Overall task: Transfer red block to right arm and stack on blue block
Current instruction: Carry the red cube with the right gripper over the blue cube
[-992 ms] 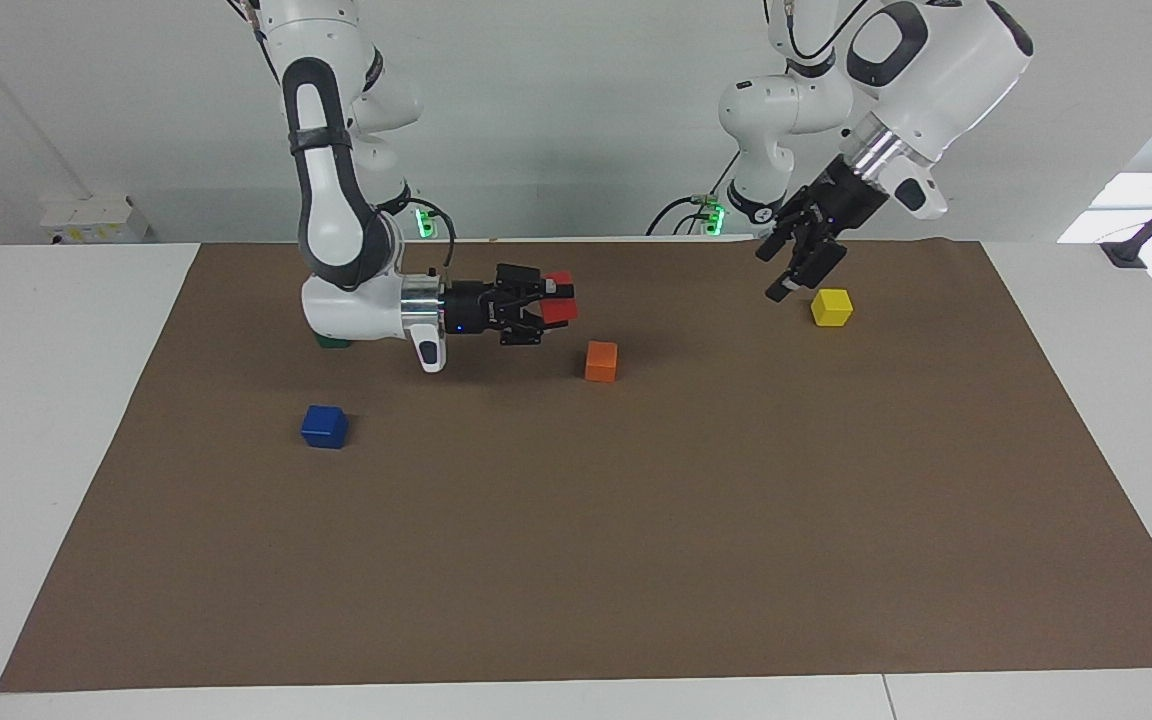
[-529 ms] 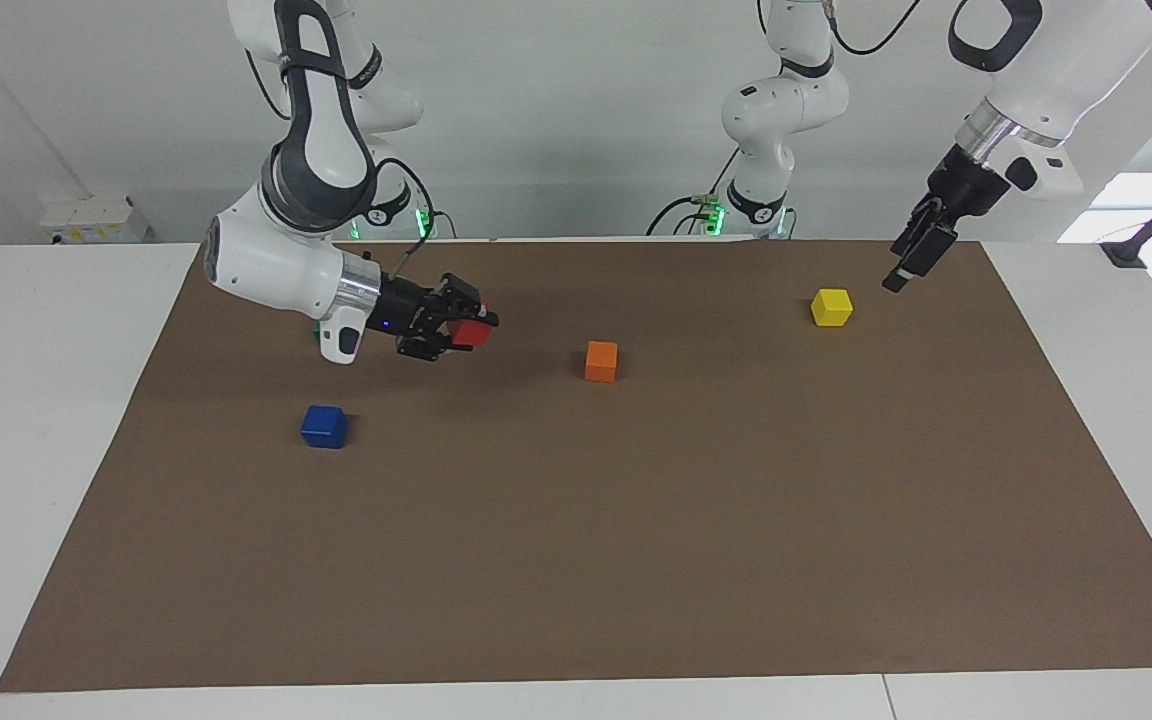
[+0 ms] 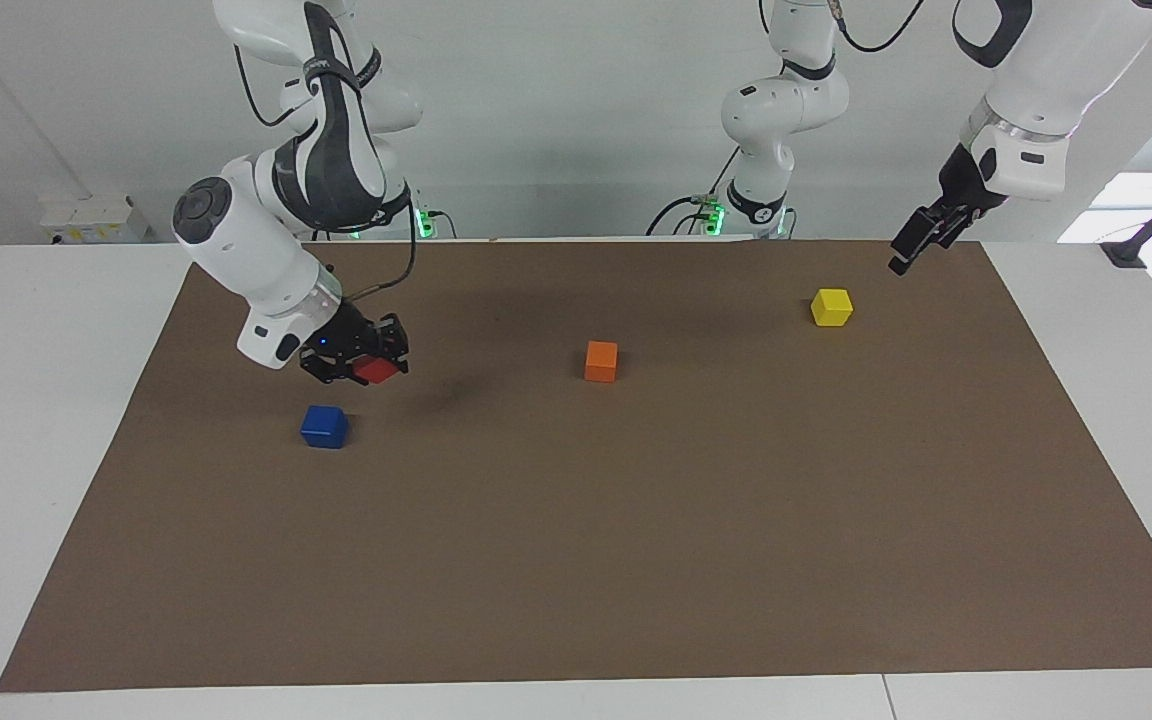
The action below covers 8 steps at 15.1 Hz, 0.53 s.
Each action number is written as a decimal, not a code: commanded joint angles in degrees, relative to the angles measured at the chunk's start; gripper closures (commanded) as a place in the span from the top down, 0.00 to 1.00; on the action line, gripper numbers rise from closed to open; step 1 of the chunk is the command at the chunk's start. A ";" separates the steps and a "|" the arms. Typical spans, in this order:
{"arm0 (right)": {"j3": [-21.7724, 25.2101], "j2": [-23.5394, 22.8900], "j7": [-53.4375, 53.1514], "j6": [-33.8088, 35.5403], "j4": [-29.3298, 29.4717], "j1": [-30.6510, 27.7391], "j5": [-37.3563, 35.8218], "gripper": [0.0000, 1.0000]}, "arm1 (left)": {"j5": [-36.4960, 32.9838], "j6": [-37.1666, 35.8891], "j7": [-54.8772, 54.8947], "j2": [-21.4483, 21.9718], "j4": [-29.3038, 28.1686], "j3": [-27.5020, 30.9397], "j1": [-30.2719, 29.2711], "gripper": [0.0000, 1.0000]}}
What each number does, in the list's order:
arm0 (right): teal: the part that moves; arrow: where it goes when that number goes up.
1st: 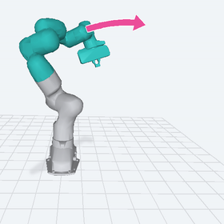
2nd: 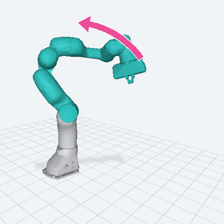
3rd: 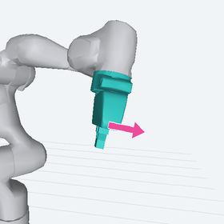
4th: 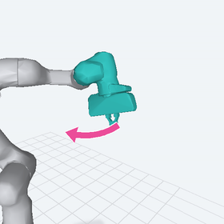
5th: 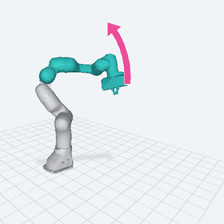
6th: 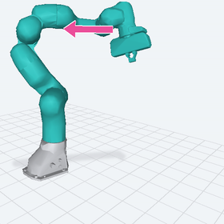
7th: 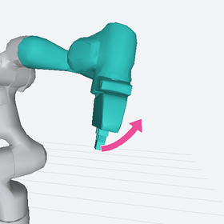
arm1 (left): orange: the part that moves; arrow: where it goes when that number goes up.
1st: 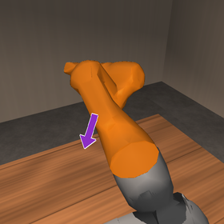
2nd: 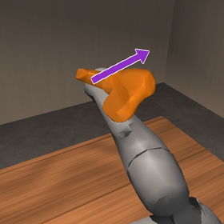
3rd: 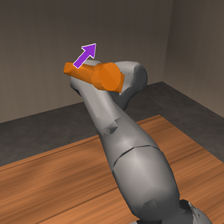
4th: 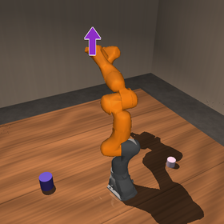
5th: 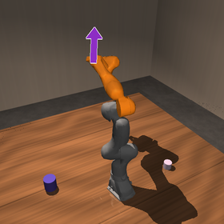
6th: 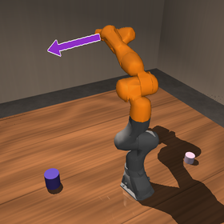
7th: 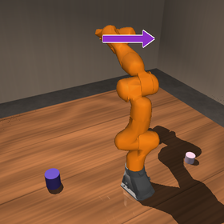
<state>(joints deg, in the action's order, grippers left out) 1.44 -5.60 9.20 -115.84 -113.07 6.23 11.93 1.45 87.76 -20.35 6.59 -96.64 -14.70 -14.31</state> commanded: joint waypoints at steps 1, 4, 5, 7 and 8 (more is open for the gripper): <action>-0.74 -0.46 -6.64 -1.40 0.13 -0.61 -6.46 0.00 | -4.87 -7.94 6.98 -5.17 10.05 0.20 1.03 1.00; -0.74 -0.11 -11.65 -4.64 -1.80 -1.66 -11.92 0.00 | -5.15 -7.17 6.99 -4.83 9.38 0.11 2.70 1.00; -0.74 -0.11 -12.10 -6.31 -2.68 -1.92 -13.23 0.00 | -4.97 -6.90 7.08 -4.05 7.98 0.20 2.70 1.00; -0.74 -0.46 -12.19 -10.08 -3.82 -3.50 -17.27 0.00 | -4.88 -6.90 6.99 -2.81 5.51 0.29 2.70 1.00; -0.74 -0.98 -12.10 -12.54 -4.53 -4.12 -18.68 0.00 | -4.88 -7.08 6.90 -2.37 4.98 0.29 2.70 1.00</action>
<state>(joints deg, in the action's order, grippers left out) 1.41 -6.26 -1.83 -124.09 -115.70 4.12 -3.50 -1.55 81.70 -14.03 2.96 -89.94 -14.87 -12.28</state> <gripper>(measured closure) 0.396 0.000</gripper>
